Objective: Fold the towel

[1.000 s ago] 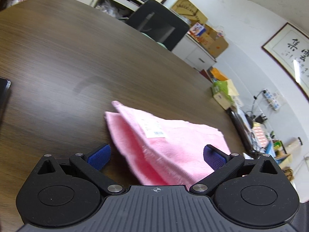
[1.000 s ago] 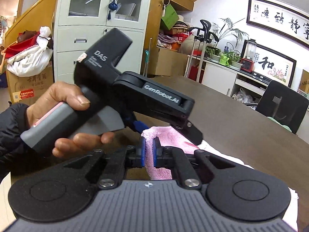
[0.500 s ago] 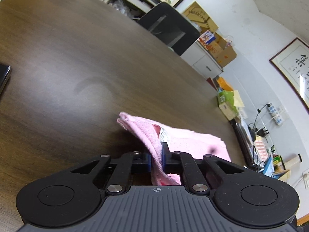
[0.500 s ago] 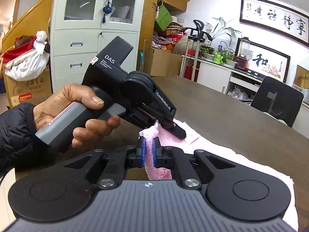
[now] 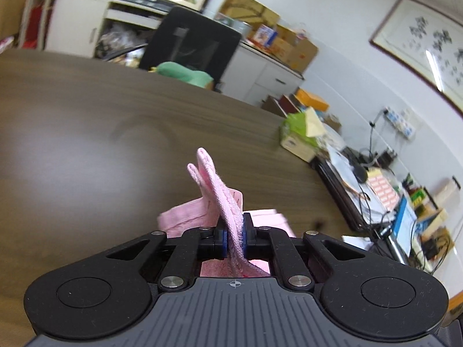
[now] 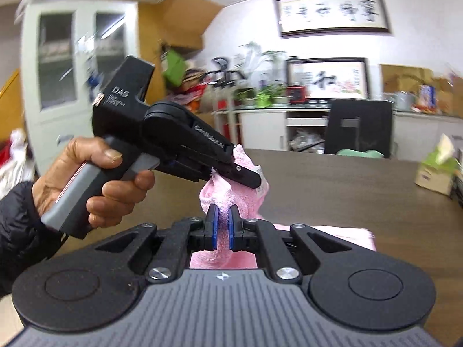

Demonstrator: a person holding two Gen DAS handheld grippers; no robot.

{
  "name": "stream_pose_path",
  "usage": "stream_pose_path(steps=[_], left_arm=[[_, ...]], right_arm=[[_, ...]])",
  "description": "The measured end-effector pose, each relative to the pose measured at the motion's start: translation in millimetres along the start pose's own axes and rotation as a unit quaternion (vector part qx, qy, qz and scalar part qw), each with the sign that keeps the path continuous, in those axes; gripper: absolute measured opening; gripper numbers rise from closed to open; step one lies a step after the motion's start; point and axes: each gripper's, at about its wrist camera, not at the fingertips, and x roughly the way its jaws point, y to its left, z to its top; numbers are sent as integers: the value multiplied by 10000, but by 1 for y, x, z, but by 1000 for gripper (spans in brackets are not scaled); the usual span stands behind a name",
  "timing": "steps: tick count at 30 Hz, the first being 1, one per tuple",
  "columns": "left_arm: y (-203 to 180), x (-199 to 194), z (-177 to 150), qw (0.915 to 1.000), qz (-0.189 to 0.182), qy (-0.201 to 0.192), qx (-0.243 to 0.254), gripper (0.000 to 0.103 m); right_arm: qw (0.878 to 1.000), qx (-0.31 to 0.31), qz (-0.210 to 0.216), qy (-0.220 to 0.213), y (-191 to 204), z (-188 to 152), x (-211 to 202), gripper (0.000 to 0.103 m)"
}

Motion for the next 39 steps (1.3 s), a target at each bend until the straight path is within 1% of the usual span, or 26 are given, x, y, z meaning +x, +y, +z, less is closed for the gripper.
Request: stream_pose_path(steps=[1, 2, 4, 7, 10, 13, 16, 18, 22, 24, 26, 27, 28, 29, 31, 32, 34, 35, 36, 37, 39], left_arm=[[-15, 13, 3, 9999, 7, 105, 114, 9], [-16, 13, 1, 9998, 10, 131, 136, 9], [-34, 35, 4, 9992, 76, 290, 271, 9], [-51, 62, 4, 9978, 196, 490, 398, 9], [-62, 84, 0, 9966, 215, 641, 480, 9], [-66, 86, -5, 9963, 91, 666, 539, 9], [-63, 78, -7, 9972, -96, 609, 424, 10], [-66, 66, -6, 9980, -169, 481, 384, 10], [-82, 48, 1, 9979, -222, 165, 582, 14], [-94, 48, 7, 9970, -186, 53, 749, 17], [-107, 63, 12, 9953, -72, 26, 965, 22], [-111, 73, 13, 9944, -4, 69, 1055, 28], [-115, 83, 13, 9933, 70, 113, 1144, 29], [-120, 99, 12, 9922, 255, 187, 1210, 30], [-122, 118, 10, 9906, 349, 313, 1288, 32], [-122, 125, 9, 9908, 418, 286, 1253, 32], [-119, 125, 10, 9924, 445, 135, 1144, 33], [-114, 119, 11, 9934, 359, 42, 1088, 34], [-110, 115, 10, 9939, 368, 22, 1043, 38], [-106, 111, 10, 9943, 381, 4, 1000, 42], [-97, 99, 3, 9935, 568, 44, 987, 45]], right_arm=[[9999, 114, -56, -10, -9, -1, -4, 7], [9996, 268, -110, 4, -22, -3, -8, 7], [9983, 508, -261, 63, -41, -8, -12, 7], [9955, 783, -472, 240, -67, -17, -11, 7], [9920, 1124, -484, 313, -89, -30, -13, 7], [9871, 1524, -404, 269, -113, -41, -18, 7], [9840, 1762, -218, 149, -128, -50, -25, 7], [9842, 1765, -109, 46, -133, -51, -29, 7], [9846, 1729, 64, -239, -136, -47, -38, 7], [9831, 1807, 28, -301, -142, -46, -39, 7], [9801, 1967, -91, -270, -151, -47, -37, 8], [9781, 2060, -162, -237, -155, -48, -35, 8], [9751, 2195, -285, -139, -161, -51, -31, 8], [9725, 2294, -413, -46, -166, -53, -27, 8], [9684, 2398, -652, 193, -171, -60, -19, 8], [9665, 2414, -809, 315, -173, -63, -15, 8], [9642, 2378, -1045, 533, -175, -68, -10, 8], [9638, 2380, -1054, 581, -176, -69, -8, 8], [9642, 2372, -1026, 589, -175, -70, -8, 9], [9653, 2338, -998, 597, -175, -70, -8, 12], [9655, 2313, -1018, 631, -175, -70, -9, 15]])
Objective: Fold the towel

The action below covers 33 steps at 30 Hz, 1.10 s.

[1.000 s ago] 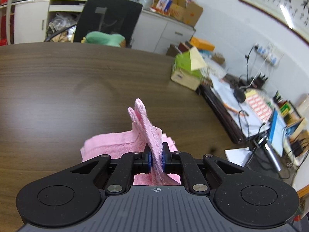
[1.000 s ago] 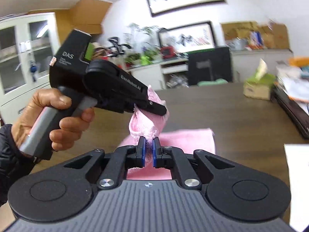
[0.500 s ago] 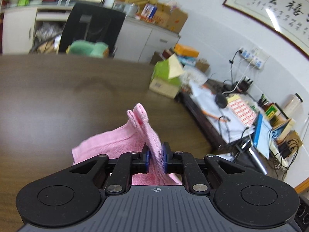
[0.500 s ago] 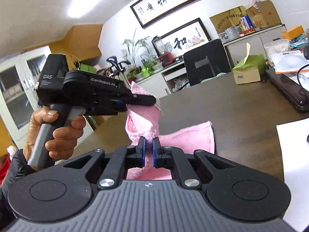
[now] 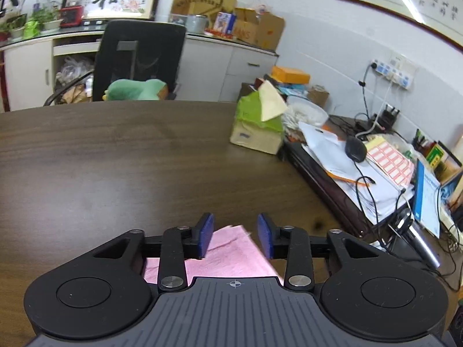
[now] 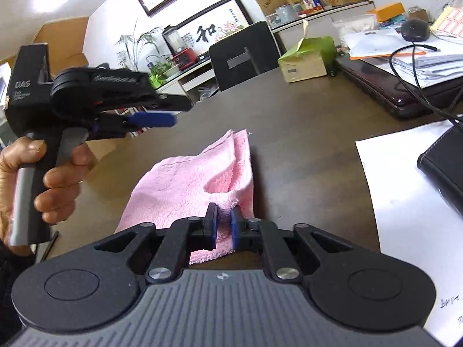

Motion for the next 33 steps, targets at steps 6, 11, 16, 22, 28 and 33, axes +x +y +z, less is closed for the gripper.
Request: stream_pose_path(steps=[6, 11, 16, 22, 28, 33], left_arm=[[19, -36, -43, 9995, 94, 264, 143, 50], [32, -47, -73, 9988, 8, 462, 134, 58], [25, -30, -84, 9971, 133, 642, 397, 66], [38, -27, -81, 9964, 482, 560, 422, 76], [67, -30, -72, 9915, 1151, 404, 445, 79], [99, -39, -71, 9886, 1443, 387, 181, 80]], right_arm=[[9993, 204, -124, -275, -7, 2, -15, 26], [9982, 26, -39, -605, 5, 7, -33, 40], [9977, -385, 521, -204, 34, 14, -9, 55], [9963, -209, 97, 833, 37, 24, 46, 54], [9927, -322, 273, 1130, 69, 29, 80, 54], [9880, -600, 482, 1340, 97, 36, 111, 56]])
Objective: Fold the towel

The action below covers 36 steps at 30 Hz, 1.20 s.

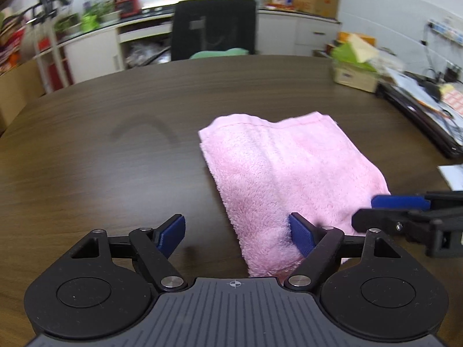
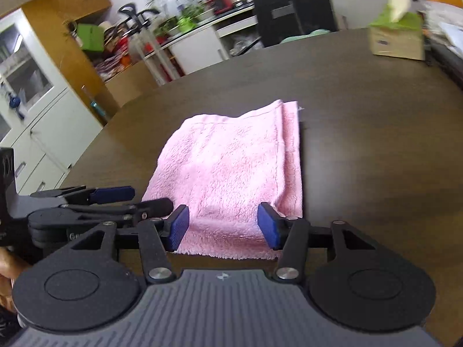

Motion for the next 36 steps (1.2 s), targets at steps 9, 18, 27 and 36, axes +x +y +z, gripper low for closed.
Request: stream_pose_path(steps=[9, 18, 27, 36], left_arm=[[81, -36, -7, 9891, 124, -824, -1215, 79], [114, -30, -19, 9846, 23, -748, -1582, 81], [126, -35, -28, 9831, -84, -781, -1651, 89], [119, -45, -34, 9816, -311, -974, -1611, 96]], right_arm=[[9980, -485, 21, -394, 42, 0, -10, 59], [9889, -1376, -460, -317, 94, 7, 41, 68], [9862, -1563, -512, -209, 94, 0, 44, 81], [9956, -936, 6, -69, 61, -27, 15, 81]])
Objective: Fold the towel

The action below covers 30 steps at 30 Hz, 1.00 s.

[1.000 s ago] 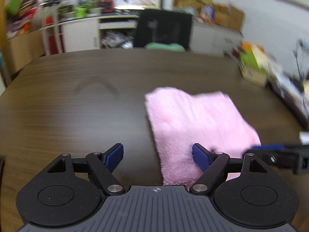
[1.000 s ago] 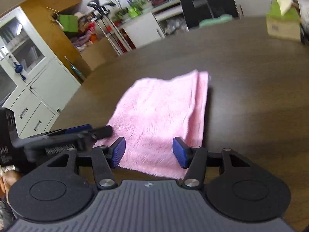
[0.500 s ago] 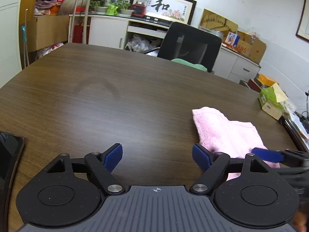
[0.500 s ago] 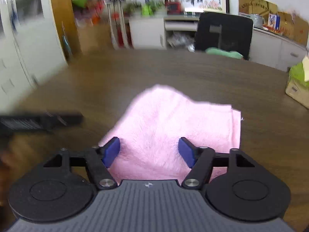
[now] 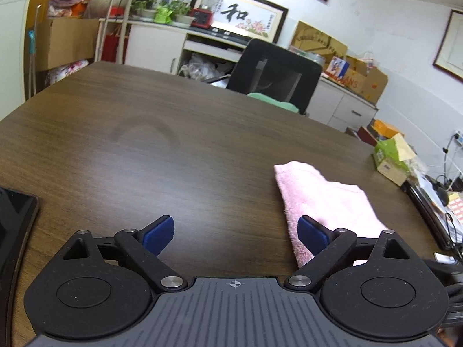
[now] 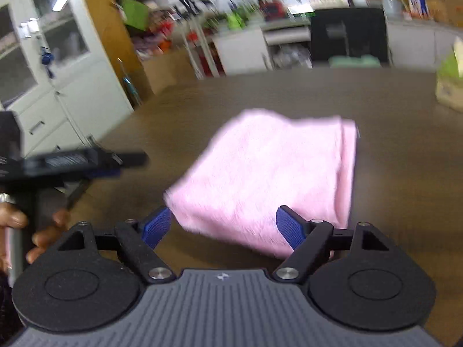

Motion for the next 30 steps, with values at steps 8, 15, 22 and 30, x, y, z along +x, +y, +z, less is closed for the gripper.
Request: stream_pose_path(steps=[8, 15, 22, 30], left_arm=[[-3, 15, -1, 9999, 97, 58, 42, 98], [-10, 21, -7, 9998, 76, 105, 127, 102], [-11, 18, -11, 9999, 59, -17, 88, 103], [-25, 26, -21, 9992, 113, 211, 319, 103]], right_arm=[[9911, -813, -1051, 29, 14, 22, 48, 96], [9817, -1320, -1348, -253, 49, 7, 69, 101], [9869, -979, -1118, -627, 40, 5, 15, 101], [9878, 176, -1514, -313, -32, -13, -13, 102]])
